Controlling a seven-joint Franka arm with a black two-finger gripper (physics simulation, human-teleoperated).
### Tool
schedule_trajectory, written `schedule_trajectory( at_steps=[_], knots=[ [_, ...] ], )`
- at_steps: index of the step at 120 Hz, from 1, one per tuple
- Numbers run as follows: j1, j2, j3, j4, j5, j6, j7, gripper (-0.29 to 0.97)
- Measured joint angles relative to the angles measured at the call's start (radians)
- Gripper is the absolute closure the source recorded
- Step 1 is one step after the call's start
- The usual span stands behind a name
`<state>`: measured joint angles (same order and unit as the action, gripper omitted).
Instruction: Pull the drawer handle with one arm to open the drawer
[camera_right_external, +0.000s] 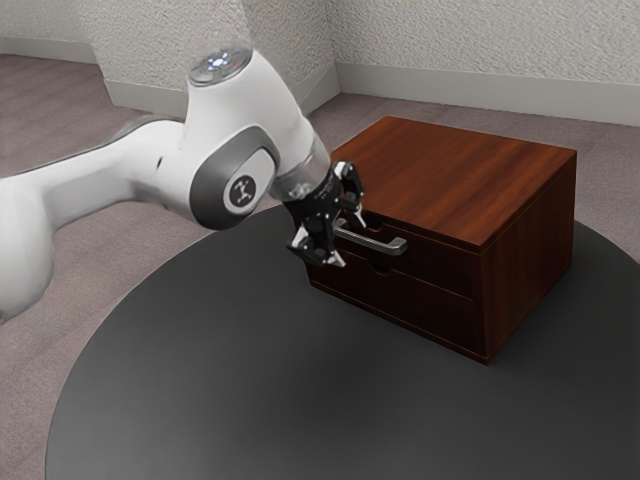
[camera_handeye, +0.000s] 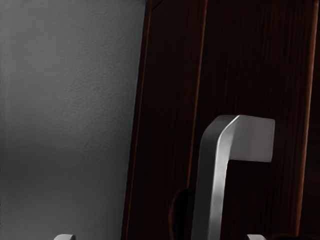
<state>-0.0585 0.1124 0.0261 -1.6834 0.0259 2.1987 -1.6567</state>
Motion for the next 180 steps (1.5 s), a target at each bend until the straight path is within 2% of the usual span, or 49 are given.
schedule_trajectory(
  at_steps=[57,98,180],
  knots=[
    [-0.002,-0.007,0.000,-0.011,0.000,-0.027,0.000,0.38],
    [-0.007,-0.019,-0.002,-0.014,-0.001,-0.068,0.001,0.40],
    [-0.005,-0.155,-0.004,-0.166,-0.007,-0.107,-0.005,0.41]
  ],
)
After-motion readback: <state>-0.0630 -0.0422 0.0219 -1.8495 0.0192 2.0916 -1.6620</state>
